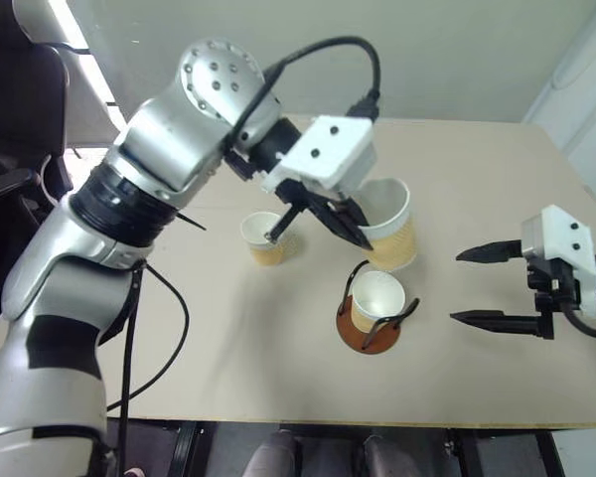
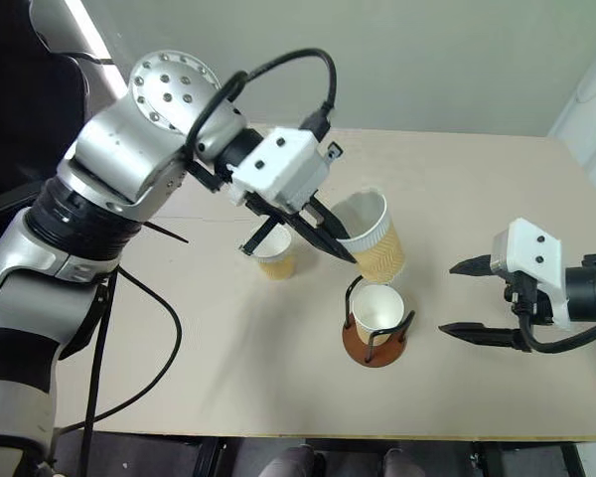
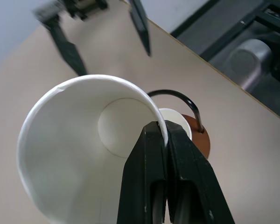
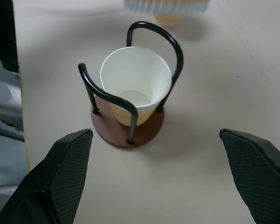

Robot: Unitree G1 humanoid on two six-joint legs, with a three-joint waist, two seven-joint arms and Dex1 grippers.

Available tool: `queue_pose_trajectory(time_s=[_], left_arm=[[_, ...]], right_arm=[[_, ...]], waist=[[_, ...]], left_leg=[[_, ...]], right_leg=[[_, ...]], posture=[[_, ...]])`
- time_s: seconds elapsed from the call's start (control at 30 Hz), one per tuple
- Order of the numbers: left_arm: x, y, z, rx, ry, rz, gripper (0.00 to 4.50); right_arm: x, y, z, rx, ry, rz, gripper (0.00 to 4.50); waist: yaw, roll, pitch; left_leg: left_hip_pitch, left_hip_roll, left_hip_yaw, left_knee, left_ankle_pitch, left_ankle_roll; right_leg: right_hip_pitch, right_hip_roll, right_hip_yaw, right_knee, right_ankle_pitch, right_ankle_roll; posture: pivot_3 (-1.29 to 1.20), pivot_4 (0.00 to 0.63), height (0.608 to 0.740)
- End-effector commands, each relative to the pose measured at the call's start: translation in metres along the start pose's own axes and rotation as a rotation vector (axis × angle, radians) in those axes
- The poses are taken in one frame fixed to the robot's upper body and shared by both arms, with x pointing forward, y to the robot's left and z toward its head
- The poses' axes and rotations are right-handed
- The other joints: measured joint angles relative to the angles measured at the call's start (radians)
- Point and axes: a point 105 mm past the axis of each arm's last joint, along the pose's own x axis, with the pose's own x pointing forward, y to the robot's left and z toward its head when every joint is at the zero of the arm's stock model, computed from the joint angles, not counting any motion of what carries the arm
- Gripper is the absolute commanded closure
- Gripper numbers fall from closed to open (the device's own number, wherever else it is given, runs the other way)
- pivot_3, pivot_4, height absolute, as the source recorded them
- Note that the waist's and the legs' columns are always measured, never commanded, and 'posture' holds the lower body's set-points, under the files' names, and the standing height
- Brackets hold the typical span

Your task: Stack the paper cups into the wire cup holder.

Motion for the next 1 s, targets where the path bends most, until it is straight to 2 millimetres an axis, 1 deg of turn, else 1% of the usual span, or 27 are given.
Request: queue_pose_trajectory(time_s=[0.03, 0.13, 0.3, 0.47, 0.67, 1.0], left_arm=[[0.0, 0.001, 0.009, 0.085, 0.019, -0.045, 4.47], [0.005, 0.001, 0.006, 0.095, 0.022, -0.059, 4.47], [0.012, 0.003, 0.003, 0.103, 0.014, -0.081, 4.47], [0.018, 0.002, 0.002, 0.12, 0.009, -0.112, 4.47], [0.027, -0.002, -0.006, 0.136, 0.037, -0.168, 4.47], [0.038, -0.005, -0.016, 0.167, 0.084, -0.229, 4.47]], right_arm=[[-0.021, -0.004, 0.023, -0.063, -0.032, -0.06, 0.0], [-0.028, -0.002, 0.03, -0.068, -0.037, -0.077, 0.0], [-0.036, 0.004, 0.043, -0.079, -0.045, -0.087, 0.0], [-0.043, 0.007, 0.055, -0.096, -0.056, -0.113, 0.0], [-0.048, 0.01, 0.057, -0.078, -0.047, -0.152, 0.0], [-0.048, 0.011, 0.058, -0.071, -0.049, -0.174, 0.0]], waist=[[0.001, 0.0, 0.0], [0.003, 0.0, 0.0], [0.005, 0.0, 0.0], [0.007, 0.0, 0.0], [0.011, 0.0, 0.0], [0.012, 0.0, 0.0]], left_leg=[[0.0, 0.0, 0.0, 0.0, 0.0, 0.0], [0.0, 0.0, 0.0, 0.0, 0.0, 0.0], [0.0, 0.0, 0.0, 0.0, 0.0, 0.0], [-0.001, 0.0, 0.0, 0.0, 0.0, 0.0], [-0.001, 0.0, 0.0, 0.0, 0.0, 0.001], [-0.001, 0.0, 0.001, 0.001, -0.001, 0.001]], right_leg=[[0.0, 0.0, 0.0, 0.0, 0.0, 0.0], [0.0, 0.0, 0.0, 0.0, 0.0, 0.0], [0.0, 0.0, 0.0, 0.0, 0.0, 0.001], [0.0, 0.0, 0.0, 0.0, 0.0, 0.001], [0.0, 0.0, 0.0, -0.001, 0.0, 0.001], [0.0, 0.0, 0.0, 0.0, -0.001, 0.002]], posture=[[0.0, 0.15, 0.74], [0.0, 0.15, 0.74], [0.0, 0.15, 0.74], [0.0, 0.15, 0.74], [0.0, 0.15, 0.74], [0.0, 0.15, 0.74]])
